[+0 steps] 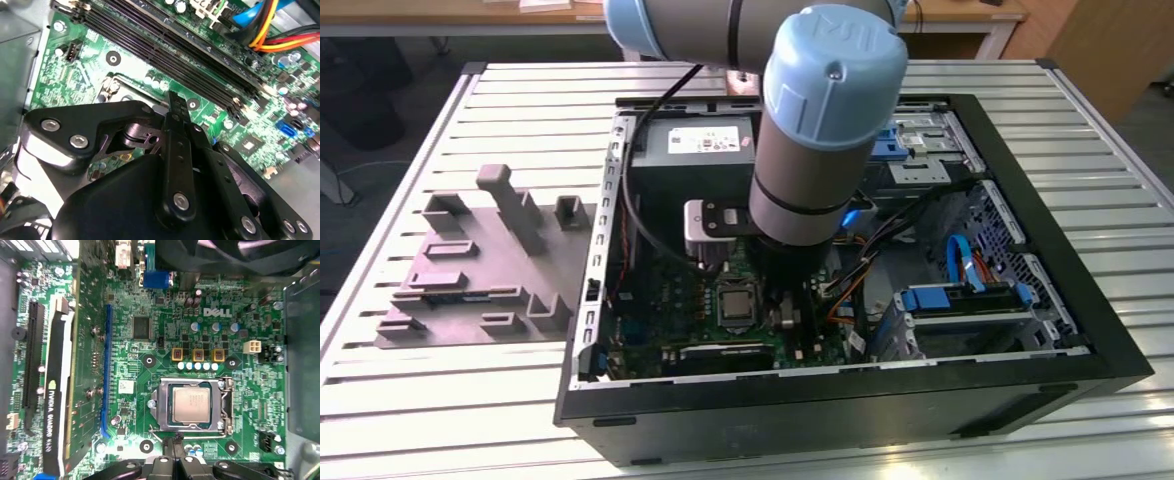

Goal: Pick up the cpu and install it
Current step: 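Install the first cpu locking lever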

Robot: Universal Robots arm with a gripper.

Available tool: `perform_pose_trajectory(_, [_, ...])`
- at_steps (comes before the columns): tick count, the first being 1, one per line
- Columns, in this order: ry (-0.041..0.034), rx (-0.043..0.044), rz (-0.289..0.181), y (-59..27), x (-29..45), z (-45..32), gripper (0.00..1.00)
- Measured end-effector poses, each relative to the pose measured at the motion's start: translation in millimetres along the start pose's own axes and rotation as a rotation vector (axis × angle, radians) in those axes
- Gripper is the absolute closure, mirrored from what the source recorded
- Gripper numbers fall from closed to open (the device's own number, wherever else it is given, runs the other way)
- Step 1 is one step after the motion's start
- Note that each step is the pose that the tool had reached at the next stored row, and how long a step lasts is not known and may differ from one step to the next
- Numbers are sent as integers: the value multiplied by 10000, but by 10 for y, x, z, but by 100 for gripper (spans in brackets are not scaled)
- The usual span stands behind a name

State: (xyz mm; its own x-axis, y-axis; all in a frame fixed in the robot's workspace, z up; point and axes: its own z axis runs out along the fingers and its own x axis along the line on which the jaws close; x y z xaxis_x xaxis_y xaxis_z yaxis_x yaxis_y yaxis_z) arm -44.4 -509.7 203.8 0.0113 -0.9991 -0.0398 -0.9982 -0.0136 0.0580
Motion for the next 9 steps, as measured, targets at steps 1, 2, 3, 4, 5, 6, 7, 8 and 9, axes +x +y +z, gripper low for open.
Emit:
perform_pose_trajectory(1, [-5,0,0,1,-1,-21,89])
perform_pose_trajectory(2, [-9,0,-1,2,-2,-41,89])
perform_pose_trajectory(3, [-12,1,-1,3,-2,-63,89])
perform_pose_trajectory(4, [-14,0,-1,5,-4,-88,89])
perform_pose_trajectory(5, [-17,0,-1,6,-4,-108,89])
perform_pose_trajectory(6, [-19,1,-1,7,-5,-120,89])
perform_pose_trajectory(7, [-23,1,-2,6,-5,-121,89])
perform_pose_trajectory(8, [-24,1,-2,7,-5,-121,89])
perform_pose_trajectory(9, [-25,1,-2,7,-5,-121,89])
